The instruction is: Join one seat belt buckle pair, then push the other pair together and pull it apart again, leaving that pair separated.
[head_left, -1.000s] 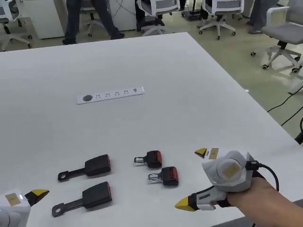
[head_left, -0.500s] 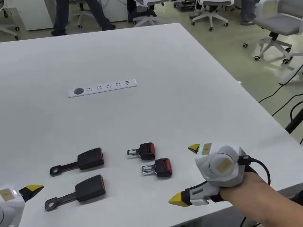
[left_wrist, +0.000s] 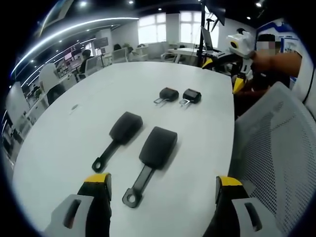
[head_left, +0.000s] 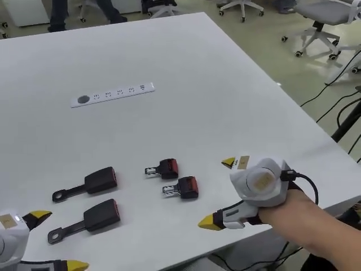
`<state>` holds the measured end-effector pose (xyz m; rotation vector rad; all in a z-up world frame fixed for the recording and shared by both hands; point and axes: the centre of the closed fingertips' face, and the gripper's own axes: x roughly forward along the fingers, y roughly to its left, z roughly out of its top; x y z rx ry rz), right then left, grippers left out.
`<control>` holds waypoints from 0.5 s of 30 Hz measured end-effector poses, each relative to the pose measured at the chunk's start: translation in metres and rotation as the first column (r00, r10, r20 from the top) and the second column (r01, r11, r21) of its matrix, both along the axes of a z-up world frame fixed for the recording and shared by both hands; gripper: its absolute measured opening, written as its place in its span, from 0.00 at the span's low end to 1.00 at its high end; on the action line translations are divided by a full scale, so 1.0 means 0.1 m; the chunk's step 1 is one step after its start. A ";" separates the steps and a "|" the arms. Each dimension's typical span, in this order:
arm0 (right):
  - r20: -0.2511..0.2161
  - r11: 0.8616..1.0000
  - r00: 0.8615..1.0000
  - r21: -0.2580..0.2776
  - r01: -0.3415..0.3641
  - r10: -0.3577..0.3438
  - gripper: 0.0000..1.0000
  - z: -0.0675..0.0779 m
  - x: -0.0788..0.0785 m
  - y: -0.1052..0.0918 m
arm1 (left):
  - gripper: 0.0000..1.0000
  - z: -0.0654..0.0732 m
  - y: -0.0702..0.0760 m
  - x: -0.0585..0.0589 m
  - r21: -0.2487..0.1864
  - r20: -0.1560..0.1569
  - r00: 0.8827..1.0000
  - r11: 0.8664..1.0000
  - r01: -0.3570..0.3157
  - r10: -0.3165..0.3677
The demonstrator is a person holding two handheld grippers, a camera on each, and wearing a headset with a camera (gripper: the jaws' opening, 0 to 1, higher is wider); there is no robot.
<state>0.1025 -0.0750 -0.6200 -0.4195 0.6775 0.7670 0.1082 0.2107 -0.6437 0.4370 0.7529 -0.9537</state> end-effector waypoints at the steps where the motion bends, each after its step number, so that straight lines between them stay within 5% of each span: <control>1: 0.003 1.000 1.000 0.004 0.006 -0.006 0.92 -0.01 0.01 -0.01 | 0.88 0.00 -0.02 -0.01 0.000 -0.001 1.000 1.000 0.003 -0.003; 15: -0.005 1.000 1.000 -0.004 0.004 -0.004 0.94 -0.04 0.02 -0.03 | 0.89 -0.05 -0.09 0.01 -0.017 -0.005 1.000 1.000 0.007 -0.007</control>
